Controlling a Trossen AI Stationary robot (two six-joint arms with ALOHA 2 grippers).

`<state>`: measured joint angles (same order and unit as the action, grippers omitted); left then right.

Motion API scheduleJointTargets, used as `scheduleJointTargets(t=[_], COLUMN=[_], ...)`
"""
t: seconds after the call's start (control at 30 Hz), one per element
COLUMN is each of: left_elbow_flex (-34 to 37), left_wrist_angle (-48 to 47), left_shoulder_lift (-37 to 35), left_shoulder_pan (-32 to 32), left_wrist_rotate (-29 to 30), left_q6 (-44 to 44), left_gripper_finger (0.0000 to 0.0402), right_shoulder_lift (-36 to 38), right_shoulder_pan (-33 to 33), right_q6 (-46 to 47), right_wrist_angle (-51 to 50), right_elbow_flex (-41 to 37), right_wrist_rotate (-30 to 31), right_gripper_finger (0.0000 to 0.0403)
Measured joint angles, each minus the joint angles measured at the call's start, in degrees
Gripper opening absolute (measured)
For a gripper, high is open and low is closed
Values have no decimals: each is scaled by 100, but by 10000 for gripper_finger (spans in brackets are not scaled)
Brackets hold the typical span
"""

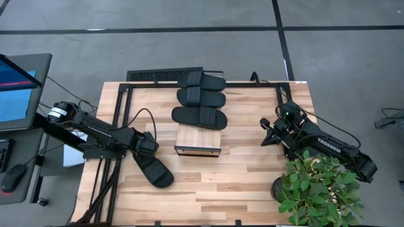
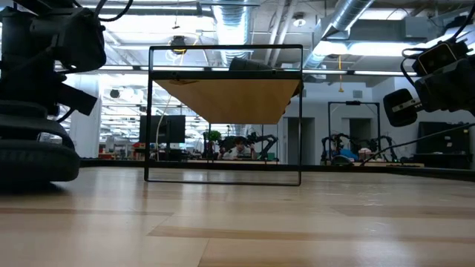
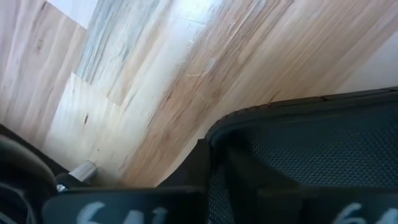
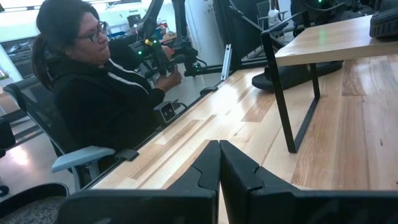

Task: Pick and place slides into the shelf
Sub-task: Put the black slide on the shelf

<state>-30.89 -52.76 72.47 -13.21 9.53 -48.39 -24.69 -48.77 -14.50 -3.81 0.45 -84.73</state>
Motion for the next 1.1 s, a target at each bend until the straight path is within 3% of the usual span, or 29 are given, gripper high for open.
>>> scheduleJointTargets(t=[0.67,1.1], left_elbow_flex=[-922,-1919], left_wrist_angle=[-1332,-2719], left_shoulder_lift=[-7,-17], left_shoulder_pan=[-405,-866], left_wrist_rotate=[84,-3], left_q6=[-501,-1347], left_gripper_finger=[2,1], right_shoulder_lift=[0,0], right_shoulder_pan=[-1,0], right_q6=[0,0], right_wrist_angle=[0,0], right_elbow_flex=[0,0], right_wrist_rotate=[0,-2], right_gripper_finger=[0,0])
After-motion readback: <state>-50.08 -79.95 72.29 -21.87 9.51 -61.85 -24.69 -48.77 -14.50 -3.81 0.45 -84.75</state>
